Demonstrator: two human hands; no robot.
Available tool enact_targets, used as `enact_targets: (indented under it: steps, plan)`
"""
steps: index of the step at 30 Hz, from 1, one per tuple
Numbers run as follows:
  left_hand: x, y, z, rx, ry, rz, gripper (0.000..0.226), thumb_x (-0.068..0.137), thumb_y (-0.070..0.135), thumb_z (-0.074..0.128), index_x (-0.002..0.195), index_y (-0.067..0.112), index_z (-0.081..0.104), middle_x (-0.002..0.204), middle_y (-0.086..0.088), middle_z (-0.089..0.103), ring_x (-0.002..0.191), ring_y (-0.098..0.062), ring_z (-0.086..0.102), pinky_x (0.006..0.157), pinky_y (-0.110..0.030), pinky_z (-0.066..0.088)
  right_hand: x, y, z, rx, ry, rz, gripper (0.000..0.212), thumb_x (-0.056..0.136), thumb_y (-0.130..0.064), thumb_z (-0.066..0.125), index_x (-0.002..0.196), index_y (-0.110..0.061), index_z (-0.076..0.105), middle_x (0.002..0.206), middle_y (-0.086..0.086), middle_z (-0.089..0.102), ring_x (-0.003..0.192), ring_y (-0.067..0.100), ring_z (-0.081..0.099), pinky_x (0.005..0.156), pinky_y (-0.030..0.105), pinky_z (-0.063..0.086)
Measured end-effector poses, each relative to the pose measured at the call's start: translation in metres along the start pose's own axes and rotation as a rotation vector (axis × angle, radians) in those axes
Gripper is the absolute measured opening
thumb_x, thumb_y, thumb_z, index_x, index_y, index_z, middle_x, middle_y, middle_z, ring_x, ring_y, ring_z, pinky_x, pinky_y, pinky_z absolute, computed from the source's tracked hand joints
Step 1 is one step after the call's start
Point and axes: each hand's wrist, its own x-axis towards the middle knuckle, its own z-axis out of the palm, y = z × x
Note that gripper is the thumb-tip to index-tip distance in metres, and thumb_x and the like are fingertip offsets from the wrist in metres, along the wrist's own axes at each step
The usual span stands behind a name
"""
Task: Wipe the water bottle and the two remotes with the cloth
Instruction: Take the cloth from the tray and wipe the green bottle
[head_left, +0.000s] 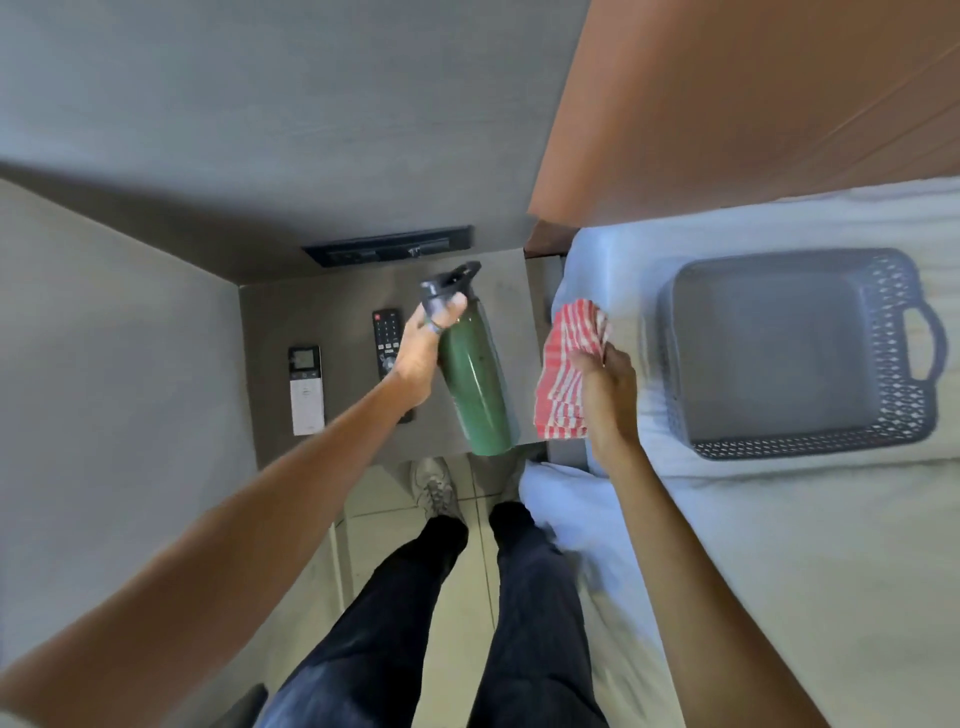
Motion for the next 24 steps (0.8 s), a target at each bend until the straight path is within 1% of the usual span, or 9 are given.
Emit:
enact_targets:
  steps: [2, 3, 6, 9, 11, 14, 18, 21, 24]
  plan:
    - [-0.007, 0.006, 0.003, -0.17, -0.024, -0.096, 0.061, 0.072, 0.066, 0.076, 0.104, 0.015, 0.078, 0.092, -0.006, 0.081, 0.082, -0.023, 0.077, 0.083, -0.042, 0.061, -0.014, -0.011, 0.009, -0.172, -0.007, -0.222, 0.024, 0.102, -0.015, 0.055, 0.121, -0.004, 0.064, 0.106, 0.006, 0.049, 0.089, 0.03, 0.064, 0.082, 0.031, 0.054]
    - [-0.011, 0.009, 0.004, -0.242, -0.055, -0.127, 0.061, 0.074, 0.068, 0.074, 0.1, 0.013, 0.079, 0.091, -0.009, 0.08, 0.08, -0.026, 0.076, 0.083, -0.042, 0.061, -0.022, -0.016, 0.016, -0.251, -0.009, -0.343, 0.032, 0.102, -0.014, 0.056, 0.132, -0.008, 0.062, 0.108, 0.004, 0.044, 0.09, 0.025, 0.062, 0.085, 0.026, 0.055]
    - [-0.016, 0.015, 0.012, -0.412, -0.228, -0.116, 0.061, 0.089, 0.065, 0.063, 0.103, 0.008, 0.08, 0.1, -0.013, 0.08, 0.092, -0.03, 0.076, 0.09, -0.042, 0.06, -0.041, -0.023, 0.042, -0.439, -0.121, -0.638, 0.052, 0.101, -0.028, 0.06, 0.15, -0.012, 0.053, 0.131, 0.012, 0.046, 0.117, 0.03, 0.06, 0.106, 0.036, 0.054]
    - [-0.02, 0.03, 0.018, -0.556, -0.279, -0.158, 0.059, 0.095, 0.061, 0.059, 0.089, 0.004, 0.073, 0.086, -0.014, 0.075, 0.082, -0.029, 0.073, 0.082, -0.038, 0.061, -0.053, -0.02, 0.058, -0.634, -0.245, -0.738, 0.072, 0.102, -0.052, 0.04, 0.158, -0.008, 0.038, 0.163, 0.012, 0.033, 0.128, 0.032, 0.048, 0.104, 0.036, 0.049]
    - [-0.024, 0.034, 0.016, -0.641, -0.233, -0.209, 0.06, 0.099, 0.061, 0.056, 0.077, 0.006, 0.066, 0.072, -0.011, 0.07, 0.069, -0.026, 0.069, 0.073, -0.036, 0.059, -0.056, -0.013, 0.065, -0.78, -0.2, -0.844, 0.067, 0.103, -0.048, 0.036, 0.16, -0.013, 0.036, 0.172, 0.008, 0.027, 0.126, 0.034, 0.045, 0.102, 0.042, 0.048]
    - [-0.03, 0.03, 0.009, -0.735, -0.181, -0.245, 0.058, 0.098, 0.062, 0.06, 0.073, 0.009, 0.063, 0.069, -0.007, 0.065, 0.066, -0.023, 0.065, 0.07, -0.035, 0.057, -0.053, 0.002, 0.075, -0.96, -0.168, -0.982, 0.06, 0.104, -0.031, 0.042, 0.163, -0.023, 0.034, 0.175, 0.006, 0.025, 0.154, 0.035, 0.035, 0.115, 0.052, 0.041]
    - [-0.035, 0.029, -0.001, -0.671, -0.11, -0.244, 0.055, 0.09, 0.063, 0.072, 0.08, 0.009, 0.066, 0.079, -0.01, 0.065, 0.075, -0.026, 0.067, 0.076, -0.039, 0.06, -0.059, 0.023, 0.075, -0.909, -0.234, -1.035, 0.062, 0.106, -0.022, 0.043, 0.166, -0.023, 0.027, 0.177, 0.01, 0.018, 0.165, 0.034, 0.014, 0.127, 0.055, 0.032]
    - [-0.04, 0.022, -0.008, -0.568, -0.045, -0.218, 0.059, 0.081, 0.068, 0.077, 0.079, 0.01, 0.077, 0.081, -0.011, 0.073, 0.072, -0.026, 0.072, 0.068, -0.037, 0.062, -0.072, 0.043, 0.06, -0.899, -0.311, -1.106, 0.06, 0.106, -0.021, 0.048, 0.164, -0.022, 0.032, 0.176, 0.007, 0.022, 0.165, 0.032, 0.013, 0.126, 0.052, 0.034]
    - [-0.042, 0.015, -0.004, -0.537, -0.029, -0.204, 0.058, 0.085, 0.068, 0.072, 0.079, 0.011, 0.078, 0.081, -0.011, 0.074, 0.073, -0.025, 0.072, 0.067, -0.035, 0.062, -0.07, 0.042, 0.054, -0.886, -0.369, -1.089, 0.055, 0.108, -0.024, 0.047, 0.162, -0.021, 0.039, 0.175, 0.006, 0.027, 0.165, 0.032, 0.015, 0.125, 0.053, 0.034]
